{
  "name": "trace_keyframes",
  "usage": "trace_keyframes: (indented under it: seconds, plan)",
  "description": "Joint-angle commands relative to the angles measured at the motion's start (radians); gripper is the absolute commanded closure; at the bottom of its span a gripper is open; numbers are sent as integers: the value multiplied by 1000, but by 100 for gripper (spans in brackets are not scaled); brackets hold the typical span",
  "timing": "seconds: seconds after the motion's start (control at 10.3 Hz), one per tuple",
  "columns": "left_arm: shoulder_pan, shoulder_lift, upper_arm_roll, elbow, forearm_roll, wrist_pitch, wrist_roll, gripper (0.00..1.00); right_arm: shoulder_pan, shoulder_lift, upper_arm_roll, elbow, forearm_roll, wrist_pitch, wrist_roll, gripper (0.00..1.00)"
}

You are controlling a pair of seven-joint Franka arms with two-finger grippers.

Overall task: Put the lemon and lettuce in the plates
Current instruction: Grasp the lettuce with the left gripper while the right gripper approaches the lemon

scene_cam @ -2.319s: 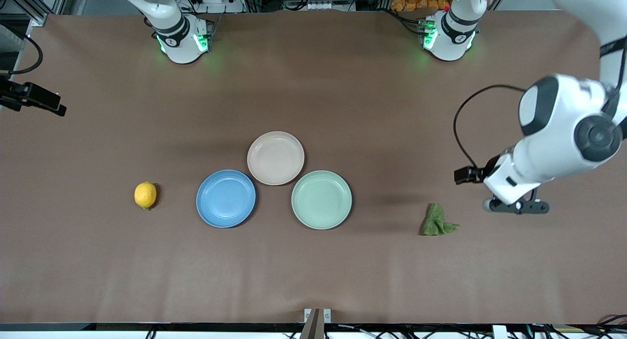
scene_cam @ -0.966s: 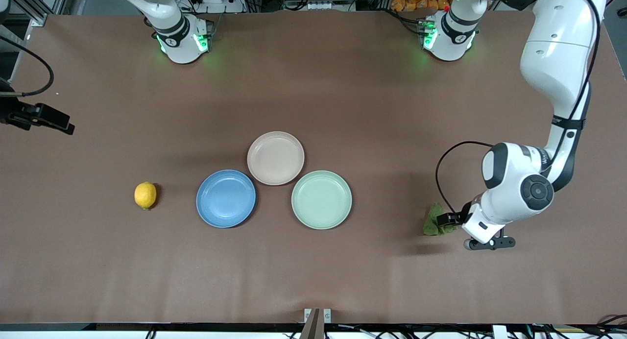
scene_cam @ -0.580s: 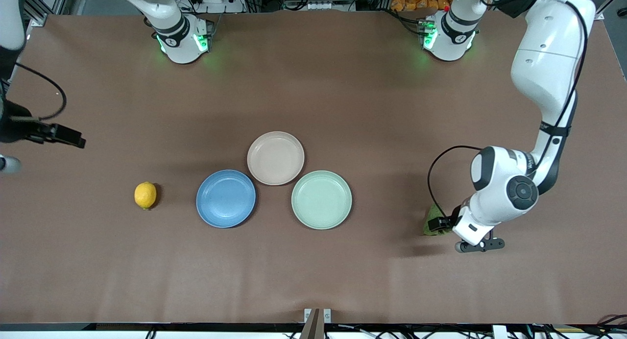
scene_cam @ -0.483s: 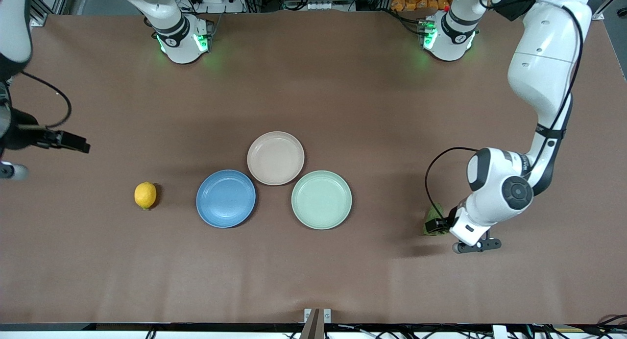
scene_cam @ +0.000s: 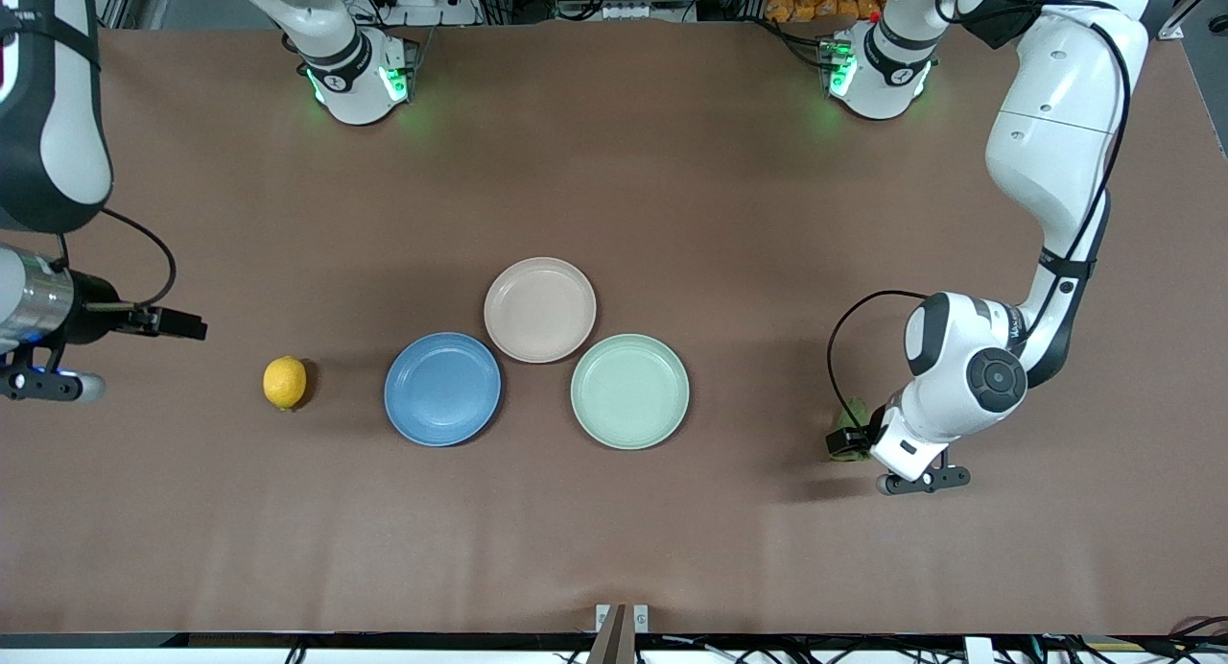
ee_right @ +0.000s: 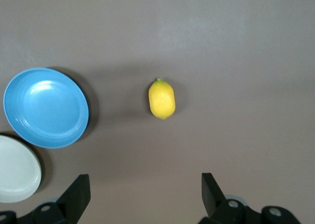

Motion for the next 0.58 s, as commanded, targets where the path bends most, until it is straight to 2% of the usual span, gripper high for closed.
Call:
trace_keyframes:
  seconds: [0.0,0.29,0.48]
  plan:
    - [-12,5,9,3,34,8,-78,40,-10,35,3,8,11,52,1,0]
    - [-13,5,9,-5,34,6,-97,100,-31,81,-1,8,9,146,-2,0]
    - [-13,5,9,-5,34,6,-97,100,-45,108,-1,8,11,189,-4,0]
